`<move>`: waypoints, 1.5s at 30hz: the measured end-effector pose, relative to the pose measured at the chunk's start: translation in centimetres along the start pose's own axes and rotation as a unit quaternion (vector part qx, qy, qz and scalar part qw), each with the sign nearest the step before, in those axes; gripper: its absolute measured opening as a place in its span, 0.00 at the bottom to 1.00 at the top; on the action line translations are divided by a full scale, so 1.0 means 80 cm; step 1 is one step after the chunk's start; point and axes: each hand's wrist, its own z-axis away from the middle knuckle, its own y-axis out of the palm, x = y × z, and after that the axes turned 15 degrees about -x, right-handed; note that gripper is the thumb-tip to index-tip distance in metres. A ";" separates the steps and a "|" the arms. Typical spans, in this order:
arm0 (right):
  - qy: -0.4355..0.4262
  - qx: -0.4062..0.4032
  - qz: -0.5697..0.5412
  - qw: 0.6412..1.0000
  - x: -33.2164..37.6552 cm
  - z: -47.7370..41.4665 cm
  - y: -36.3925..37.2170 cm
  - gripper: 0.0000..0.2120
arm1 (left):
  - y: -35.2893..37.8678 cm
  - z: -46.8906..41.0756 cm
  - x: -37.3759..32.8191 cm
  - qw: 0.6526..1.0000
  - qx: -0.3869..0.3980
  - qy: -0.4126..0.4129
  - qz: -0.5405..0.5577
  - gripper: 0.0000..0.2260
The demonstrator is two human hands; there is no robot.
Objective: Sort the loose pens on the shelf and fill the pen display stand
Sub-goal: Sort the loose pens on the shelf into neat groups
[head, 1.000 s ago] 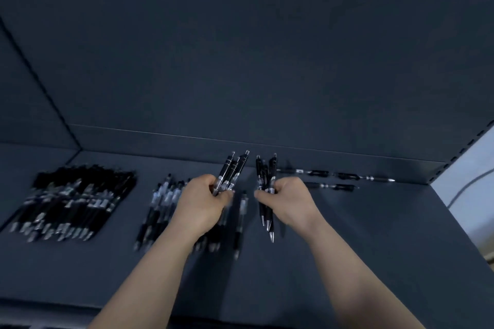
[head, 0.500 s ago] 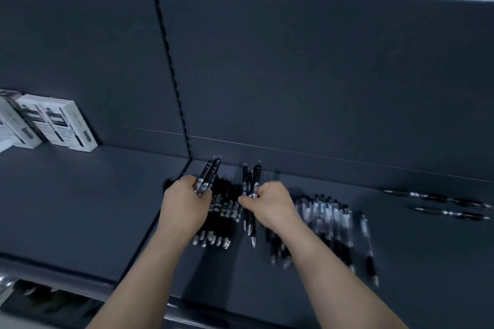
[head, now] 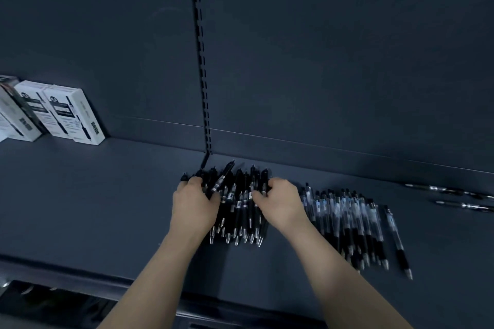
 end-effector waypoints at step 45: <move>-0.064 -0.180 0.155 0.969 -0.145 0.023 -0.193 0.20 | 0.086 0.104 -0.189 0.944 0.013 0.328 -0.011 0.16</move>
